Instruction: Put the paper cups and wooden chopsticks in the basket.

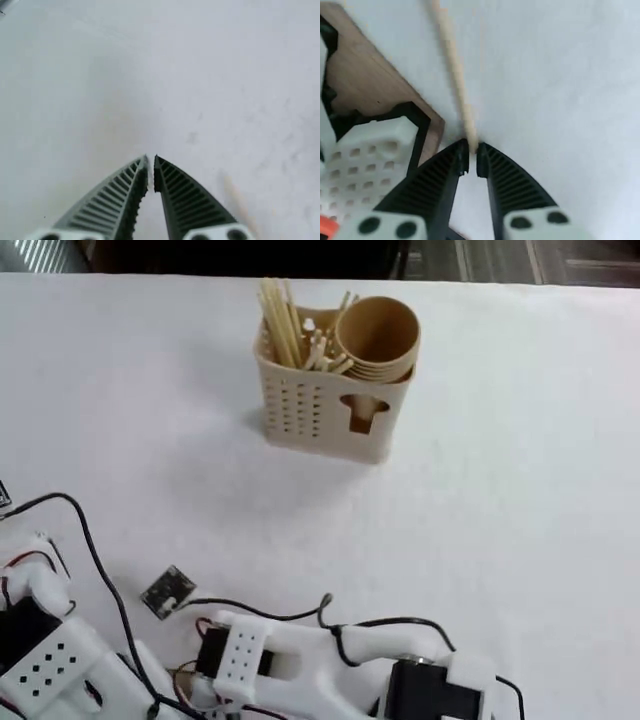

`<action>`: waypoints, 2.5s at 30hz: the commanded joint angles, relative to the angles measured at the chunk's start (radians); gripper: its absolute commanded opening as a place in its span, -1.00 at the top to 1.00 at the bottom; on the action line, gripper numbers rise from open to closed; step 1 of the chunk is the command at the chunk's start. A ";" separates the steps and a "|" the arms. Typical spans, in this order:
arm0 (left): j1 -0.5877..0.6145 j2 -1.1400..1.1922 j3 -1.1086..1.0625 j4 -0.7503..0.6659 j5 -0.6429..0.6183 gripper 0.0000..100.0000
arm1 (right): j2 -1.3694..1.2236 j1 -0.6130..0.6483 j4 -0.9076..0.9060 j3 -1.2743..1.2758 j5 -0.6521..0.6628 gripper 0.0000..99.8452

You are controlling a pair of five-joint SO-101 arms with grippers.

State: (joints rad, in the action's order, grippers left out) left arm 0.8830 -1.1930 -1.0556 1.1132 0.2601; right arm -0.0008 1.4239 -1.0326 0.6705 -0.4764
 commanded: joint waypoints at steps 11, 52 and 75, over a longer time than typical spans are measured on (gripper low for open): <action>0.005 -0.004 0.005 -0.015 -0.006 0.90 | 0.064 -0.275 0.007 -0.035 0.097 0.97; 0.002 -0.005 -0.112 -0.106 -0.009 0.90 | -0.220 -0.556 0.079 -0.605 0.635 0.69; 0.001 -0.005 -0.176 -0.192 -0.011 0.90 | -0.596 -0.541 0.031 -0.864 0.635 0.96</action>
State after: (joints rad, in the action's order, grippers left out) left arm 0.8830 -1.1930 -1.2382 0.9413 0.2601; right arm -0.5946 0.8623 -0.9728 -0.1442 0.1542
